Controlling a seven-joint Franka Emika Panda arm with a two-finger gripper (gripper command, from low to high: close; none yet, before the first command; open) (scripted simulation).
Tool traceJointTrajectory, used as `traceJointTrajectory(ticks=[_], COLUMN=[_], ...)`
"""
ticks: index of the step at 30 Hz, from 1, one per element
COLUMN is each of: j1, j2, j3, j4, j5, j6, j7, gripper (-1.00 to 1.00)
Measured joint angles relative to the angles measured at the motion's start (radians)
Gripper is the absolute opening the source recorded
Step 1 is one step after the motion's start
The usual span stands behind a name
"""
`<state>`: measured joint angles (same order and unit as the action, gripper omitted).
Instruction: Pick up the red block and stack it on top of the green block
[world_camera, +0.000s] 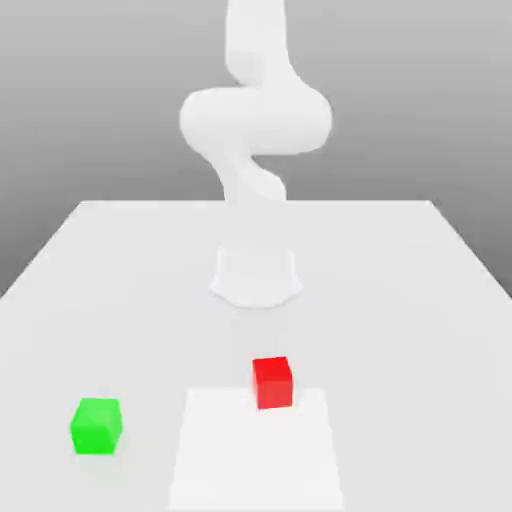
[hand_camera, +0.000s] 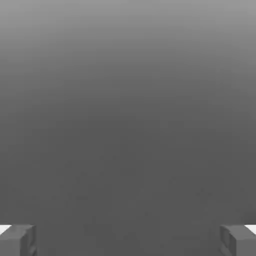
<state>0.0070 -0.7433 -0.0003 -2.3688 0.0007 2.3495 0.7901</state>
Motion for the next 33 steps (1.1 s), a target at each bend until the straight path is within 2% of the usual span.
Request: traceJointTrajectory(ticks=[13,17,24,25,33], j1=[0.040,0.053,0.061,0.061,0.057], j2=[0.371,0.557,0.877,0.901,0.876], j3=[0.005,0.008,0.003,0.004,0.006], j4=[-0.437,-0.572,-0.574,-0.571,-0.575], j5=[0.005,0.004,-0.006,-0.005,-0.012], j6=[0.314,0.463,0.728,0.748,0.727], j7=[-0.065,-0.087,-0.086,-0.086,-0.081], gripper=[0.00,0.00,0.00,-1.00,-1.00])
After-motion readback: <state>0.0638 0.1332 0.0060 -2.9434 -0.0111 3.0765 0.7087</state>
